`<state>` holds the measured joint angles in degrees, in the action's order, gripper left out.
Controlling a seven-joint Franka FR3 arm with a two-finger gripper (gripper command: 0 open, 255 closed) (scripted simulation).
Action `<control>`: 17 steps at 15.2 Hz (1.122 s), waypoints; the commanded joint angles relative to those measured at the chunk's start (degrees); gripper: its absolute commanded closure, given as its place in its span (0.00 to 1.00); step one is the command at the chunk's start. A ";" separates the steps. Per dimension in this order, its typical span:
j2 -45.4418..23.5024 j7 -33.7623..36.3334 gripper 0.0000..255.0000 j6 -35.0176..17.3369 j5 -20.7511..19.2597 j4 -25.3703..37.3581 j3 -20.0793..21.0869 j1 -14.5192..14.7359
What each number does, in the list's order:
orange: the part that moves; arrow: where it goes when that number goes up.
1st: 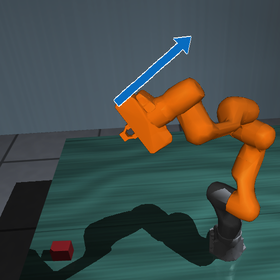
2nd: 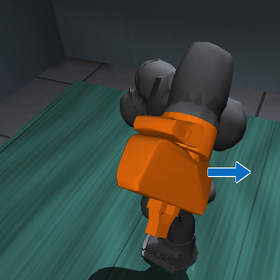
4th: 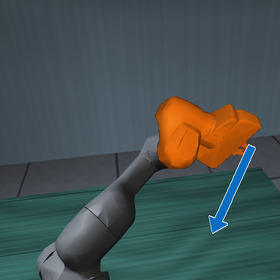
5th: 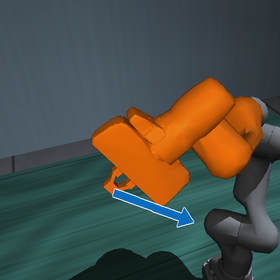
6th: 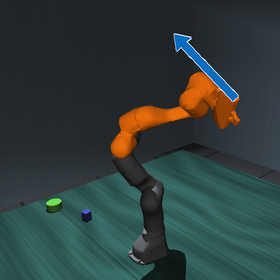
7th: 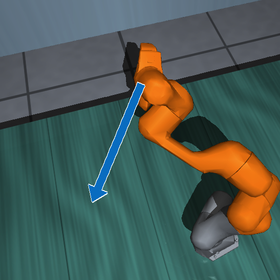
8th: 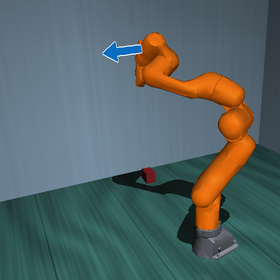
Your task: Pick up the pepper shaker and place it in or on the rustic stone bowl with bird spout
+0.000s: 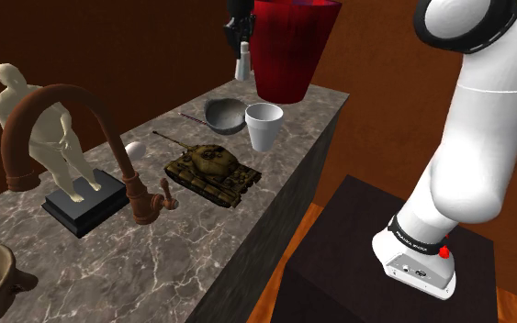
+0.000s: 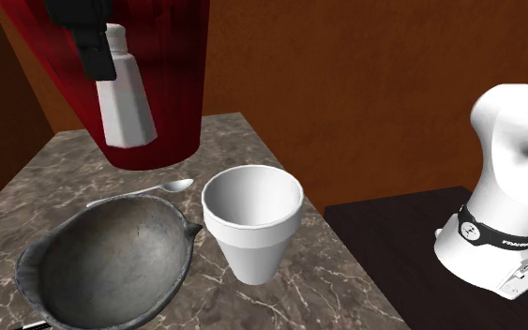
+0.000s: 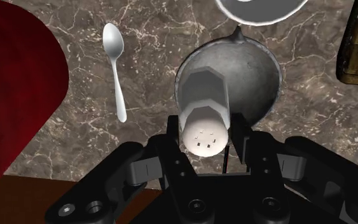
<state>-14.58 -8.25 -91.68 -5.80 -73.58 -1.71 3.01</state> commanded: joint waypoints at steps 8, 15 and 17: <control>-8.51 3.64 1.00 1.21 -0.40 9.33 1.15 2.55; -6.56 4.28 1.00 -5.24 -0.47 0.91 1.17 2.47; -6.24 4.45 1.00 -6.94 -0.50 -1.13 1.18 2.45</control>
<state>-20.92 -3.92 -97.78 -6.28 -73.80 -0.54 5.44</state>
